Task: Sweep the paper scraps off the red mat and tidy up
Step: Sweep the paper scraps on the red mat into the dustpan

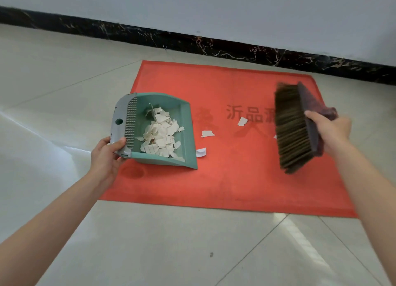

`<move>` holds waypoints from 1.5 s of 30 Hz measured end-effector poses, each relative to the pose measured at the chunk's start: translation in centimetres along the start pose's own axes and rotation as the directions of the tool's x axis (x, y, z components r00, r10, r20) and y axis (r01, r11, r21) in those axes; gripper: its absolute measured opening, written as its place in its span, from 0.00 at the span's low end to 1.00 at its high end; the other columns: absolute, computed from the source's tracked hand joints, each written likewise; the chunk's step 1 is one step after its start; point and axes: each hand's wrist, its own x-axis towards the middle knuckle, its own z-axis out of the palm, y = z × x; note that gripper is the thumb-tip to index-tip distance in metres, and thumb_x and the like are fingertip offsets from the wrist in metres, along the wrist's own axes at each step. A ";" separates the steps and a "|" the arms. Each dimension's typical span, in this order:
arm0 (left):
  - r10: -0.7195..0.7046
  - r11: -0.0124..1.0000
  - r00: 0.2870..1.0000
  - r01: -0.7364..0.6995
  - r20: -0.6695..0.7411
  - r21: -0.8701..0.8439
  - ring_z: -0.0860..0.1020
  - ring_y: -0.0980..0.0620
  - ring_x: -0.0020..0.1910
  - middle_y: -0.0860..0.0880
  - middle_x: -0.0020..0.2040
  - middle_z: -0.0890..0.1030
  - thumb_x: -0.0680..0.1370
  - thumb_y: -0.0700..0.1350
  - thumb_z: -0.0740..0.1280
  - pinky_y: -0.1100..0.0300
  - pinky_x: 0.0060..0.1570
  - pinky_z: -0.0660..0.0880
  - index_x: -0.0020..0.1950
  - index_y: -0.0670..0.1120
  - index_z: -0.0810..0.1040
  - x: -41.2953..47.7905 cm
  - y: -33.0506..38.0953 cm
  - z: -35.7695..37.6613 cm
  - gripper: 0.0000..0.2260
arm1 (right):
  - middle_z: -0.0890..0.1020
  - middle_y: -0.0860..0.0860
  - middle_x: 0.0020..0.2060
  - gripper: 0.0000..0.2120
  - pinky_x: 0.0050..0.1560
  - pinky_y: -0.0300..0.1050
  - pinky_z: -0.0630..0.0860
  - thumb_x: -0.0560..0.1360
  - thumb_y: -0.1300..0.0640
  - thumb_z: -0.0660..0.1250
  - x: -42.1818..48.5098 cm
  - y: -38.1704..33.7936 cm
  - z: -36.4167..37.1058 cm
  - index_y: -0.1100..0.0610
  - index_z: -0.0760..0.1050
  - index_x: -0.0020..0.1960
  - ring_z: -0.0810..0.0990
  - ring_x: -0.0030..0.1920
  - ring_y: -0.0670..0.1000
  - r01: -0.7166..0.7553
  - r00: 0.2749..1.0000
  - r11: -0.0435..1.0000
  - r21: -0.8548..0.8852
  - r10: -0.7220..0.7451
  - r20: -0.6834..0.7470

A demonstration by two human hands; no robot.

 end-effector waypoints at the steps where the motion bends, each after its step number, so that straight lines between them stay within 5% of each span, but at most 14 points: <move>1: 0.001 1.000 1.000 -0.001 0.001 -0.003 0.81 0.52 0.43 0.46 0.48 0.81 0.77 0.36 0.67 0.61 0.38 0.81 0.54 0.43 0.73 0.1 0.0 0.0 0.08 | 0.83 0.56 0.52 0.31 0.53 0.47 0.79 0.57 0.44 0.78 0.3 1.0 -0.9 0.61 0.79 0.53 0.82 0.50 0.52 -0.030 0.998 0.999 -0.042 0.028 -0.051; 5: 0.005 1.000 1.000 -0.005 0.030 -0.007 0.81 0.51 0.45 0.46 0.49 0.80 0.77 0.35 0.66 0.61 0.40 0.81 0.53 0.43 0.72 0.5 0.0 0.0 0.07 | 0.83 0.63 0.48 0.18 0.47 0.46 0.72 0.69 0.52 0.74 -0.5 3.3 -2.0 0.65 0.80 0.51 0.83 0.50 0.58 0.162 0.980 0.940 -0.300 -0.188 -0.060; 10: 0.027 1.000 0.998 -0.027 0.049 -0.007 0.81 0.52 0.47 0.46 0.50 0.80 0.78 0.36 0.66 0.60 0.44 0.82 0.54 0.44 0.73 0.7 -0.1 -0.2 0.07 | 0.84 0.63 0.43 0.15 0.45 0.50 0.76 0.70 0.52 0.70 -1.8 3.5 -0.7 0.63 0.82 0.50 0.83 0.46 0.62 0.321 0.933 0.832 -0.452 -0.359 0.001; 17: 0.017 1.000 0.997 -0.016 0.073 -0.017 0.82 0.51 0.48 0.44 0.54 0.80 0.78 0.36 0.65 0.58 0.45 0.82 0.55 0.44 0.73 1.3 -0.7 -0.4 0.07 | 0.85 0.59 0.40 0.11 0.42 0.47 0.76 0.69 0.54 0.71 -4.4 3.3 2.9 0.61 0.82 0.46 0.83 0.46 0.59 0.348 0.936 0.869 -0.352 -0.340 0.088; 23: 0.024 1.000 0.997 -0.023 0.075 -0.013 0.81 0.49 0.50 0.43 0.56 0.79 0.78 0.37 0.65 0.58 0.45 0.82 0.62 0.41 0.72 1.3 -0.7 -0.2 0.13 | 0.79 0.52 0.32 0.08 0.36 0.38 0.64 0.70 0.54 0.71 -6.3 1.5 4.7 0.56 0.75 0.37 0.77 0.36 0.51 0.425 0.904 0.871 -0.245 -0.397 0.157; 28: 0.019 1.000 0.998 -0.019 0.061 -0.006 0.80 0.50 0.48 0.45 0.54 0.80 0.78 0.36 0.65 0.60 0.42 0.82 0.60 0.43 0.72 0.9 -0.6 0.0 0.11 | 0.83 0.58 0.38 0.11 0.40 0.47 0.73 0.70 0.52 0.69 -3.7 0.4 3.5 0.61 0.80 0.43 0.82 0.42 0.58 0.436 0.895 0.821 -0.368 -0.439 0.079; 33: 0.013 1.000 0.998 -0.012 0.062 -0.028 0.80 0.49 0.49 0.45 0.52 0.80 0.78 0.36 0.64 0.60 0.42 0.82 0.60 0.42 0.72 0.7 -0.4 0.0 0.11 | 0.83 0.59 0.39 0.10 0.37 0.45 0.71 0.71 0.55 0.69 -4.5 1.5 4.6 0.62 0.79 0.46 0.81 0.43 0.61 0.423 0.906 0.802 -0.421 -0.375 0.195; 45: 0.028 1.000 0.996 -0.027 0.085 -0.016 0.81 0.51 0.46 0.45 0.50 0.81 0.78 0.36 0.64 0.59 0.41 0.82 0.52 0.46 0.73 0.2 -0.4 -0.8 0.06 | 0.83 0.55 0.35 0.07 0.34 0.49 0.74 0.70 0.54 0.69 -12.4 1.9 10.2 0.57 0.79 0.42 0.80 0.36 0.57 0.637 0.724 0.726 -0.259 -0.447 0.526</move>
